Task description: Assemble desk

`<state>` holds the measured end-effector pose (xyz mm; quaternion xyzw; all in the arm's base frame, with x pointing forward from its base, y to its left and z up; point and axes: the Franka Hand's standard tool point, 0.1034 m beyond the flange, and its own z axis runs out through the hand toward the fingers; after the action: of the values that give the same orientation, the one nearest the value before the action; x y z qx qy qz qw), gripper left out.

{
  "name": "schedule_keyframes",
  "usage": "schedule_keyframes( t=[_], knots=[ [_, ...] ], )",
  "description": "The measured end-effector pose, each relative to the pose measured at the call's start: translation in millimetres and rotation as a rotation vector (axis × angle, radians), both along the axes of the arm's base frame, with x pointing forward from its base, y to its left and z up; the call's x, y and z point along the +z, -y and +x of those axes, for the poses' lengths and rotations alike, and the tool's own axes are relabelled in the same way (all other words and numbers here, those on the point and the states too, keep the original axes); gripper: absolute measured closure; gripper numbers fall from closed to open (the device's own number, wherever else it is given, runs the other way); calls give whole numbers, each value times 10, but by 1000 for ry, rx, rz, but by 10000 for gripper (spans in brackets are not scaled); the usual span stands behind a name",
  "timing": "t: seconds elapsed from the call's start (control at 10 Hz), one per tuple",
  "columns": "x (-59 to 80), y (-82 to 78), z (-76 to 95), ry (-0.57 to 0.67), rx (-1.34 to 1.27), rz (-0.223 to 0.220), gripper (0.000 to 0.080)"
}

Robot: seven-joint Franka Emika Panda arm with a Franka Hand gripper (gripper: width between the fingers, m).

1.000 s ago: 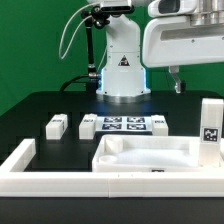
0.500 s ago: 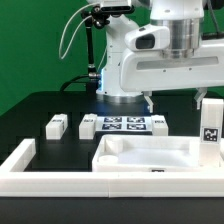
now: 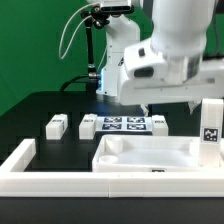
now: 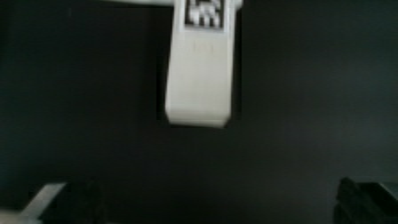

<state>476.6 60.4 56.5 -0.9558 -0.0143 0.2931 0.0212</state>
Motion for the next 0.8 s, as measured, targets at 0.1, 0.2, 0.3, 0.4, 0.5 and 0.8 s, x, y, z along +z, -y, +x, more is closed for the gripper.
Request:
schedule_keyframes(
  t=[0.1, 0.2, 0.3, 0.4, 0.5, 0.8],
  knots=[
    [-50, -19, -50, -48, -6, -2, 151],
    [-29, -49, -79, -88, 4, -8, 151],
    [-31, -41, -115, -159, 6, -8, 151],
    [-72, -37, -77, -172, 6, -9, 151],
    [-68, -42, -66, -164, 6, -9, 151],
    [-240, -32, -259, -216, -11, -22, 151]
  ],
)
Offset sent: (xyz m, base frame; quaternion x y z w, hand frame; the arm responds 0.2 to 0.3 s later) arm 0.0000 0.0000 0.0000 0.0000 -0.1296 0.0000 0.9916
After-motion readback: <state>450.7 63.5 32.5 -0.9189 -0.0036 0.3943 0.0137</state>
